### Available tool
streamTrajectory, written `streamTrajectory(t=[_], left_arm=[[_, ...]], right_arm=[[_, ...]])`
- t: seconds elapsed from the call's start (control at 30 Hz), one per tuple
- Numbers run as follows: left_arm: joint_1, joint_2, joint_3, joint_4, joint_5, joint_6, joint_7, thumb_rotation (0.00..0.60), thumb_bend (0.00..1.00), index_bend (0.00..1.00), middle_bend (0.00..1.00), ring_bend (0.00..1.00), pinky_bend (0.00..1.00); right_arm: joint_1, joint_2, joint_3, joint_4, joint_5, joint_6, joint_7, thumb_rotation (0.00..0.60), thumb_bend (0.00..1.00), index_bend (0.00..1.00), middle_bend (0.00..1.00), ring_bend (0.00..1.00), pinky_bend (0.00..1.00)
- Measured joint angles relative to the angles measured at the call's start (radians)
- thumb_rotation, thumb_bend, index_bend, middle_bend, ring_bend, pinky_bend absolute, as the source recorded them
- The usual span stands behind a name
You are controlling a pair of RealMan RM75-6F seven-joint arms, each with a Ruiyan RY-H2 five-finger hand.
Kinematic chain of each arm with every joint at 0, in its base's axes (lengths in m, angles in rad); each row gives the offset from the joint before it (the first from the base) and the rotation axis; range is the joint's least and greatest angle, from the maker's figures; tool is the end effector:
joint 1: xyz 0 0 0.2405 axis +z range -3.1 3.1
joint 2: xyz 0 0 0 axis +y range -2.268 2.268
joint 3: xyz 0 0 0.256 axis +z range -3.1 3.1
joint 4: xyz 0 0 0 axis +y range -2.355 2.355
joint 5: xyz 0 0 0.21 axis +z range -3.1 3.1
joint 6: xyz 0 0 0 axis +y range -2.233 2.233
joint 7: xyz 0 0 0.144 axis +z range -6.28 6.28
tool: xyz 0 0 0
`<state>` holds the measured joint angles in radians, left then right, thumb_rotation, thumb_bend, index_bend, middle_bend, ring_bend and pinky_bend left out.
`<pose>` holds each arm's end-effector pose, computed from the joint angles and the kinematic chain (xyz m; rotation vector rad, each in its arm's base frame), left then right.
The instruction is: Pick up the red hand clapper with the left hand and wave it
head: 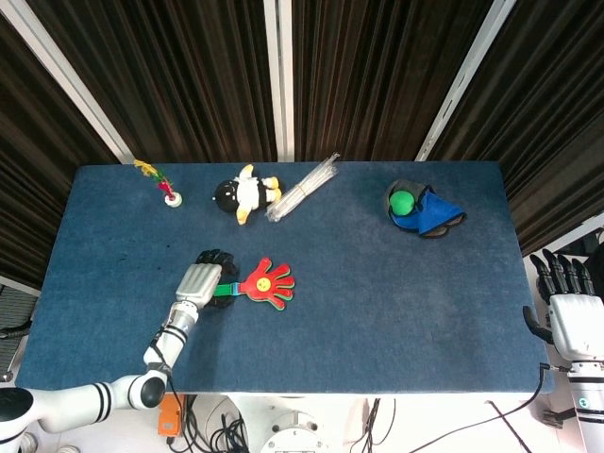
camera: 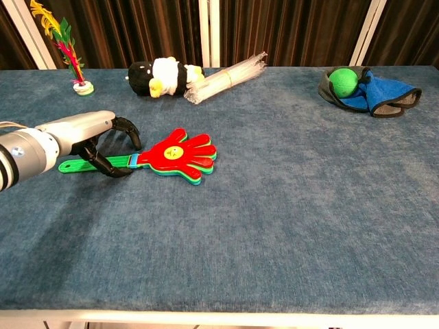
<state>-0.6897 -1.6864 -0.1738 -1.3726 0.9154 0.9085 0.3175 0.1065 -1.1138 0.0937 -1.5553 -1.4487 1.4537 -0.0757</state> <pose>-0.1830 0.3285 -0.0612 -1.7331 -1.2739 -0.8104 -0.3230 -0.1980 0.1722 1.3782 -0.7996 0.8077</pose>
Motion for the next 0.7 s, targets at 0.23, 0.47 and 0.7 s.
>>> streamTrajectory(t=[0.23, 0.47, 0.7], left_arm=[[0.004, -0.007, 0.007, 0.004, 0.031, 0.015, -0.013, 0.6, 0.28, 0.61, 0.19, 0.0, 0.0], [0.012, -0.018, 0.013, 0.024, 0.081, 0.037, -0.045, 0.6, 0.3, 0.65, 0.25, 0.08, 0.15], [0.042, -0.051, -0.006, 0.064, 0.188, 0.144, -0.174, 0.6, 0.31, 0.65, 0.52, 0.46, 0.7]], right_arm=[[0.0, 0.001, 0.0, -0.001, 0.005, -0.006, 0.0, 0.6, 0.3, 0.0, 0.0, 0.0, 0.0], [0.001, 0.004, 0.0, -0.003, 0.007, -0.01, 0.001, 0.6, 0.3, 0.0, 0.0, 0.0, 0.0], [0.002, 0.005, -0.001, -0.004, 0.005, -0.011, 0.007, 0.6, 0.3, 0.0, 0.0, 0.0, 0.0]])
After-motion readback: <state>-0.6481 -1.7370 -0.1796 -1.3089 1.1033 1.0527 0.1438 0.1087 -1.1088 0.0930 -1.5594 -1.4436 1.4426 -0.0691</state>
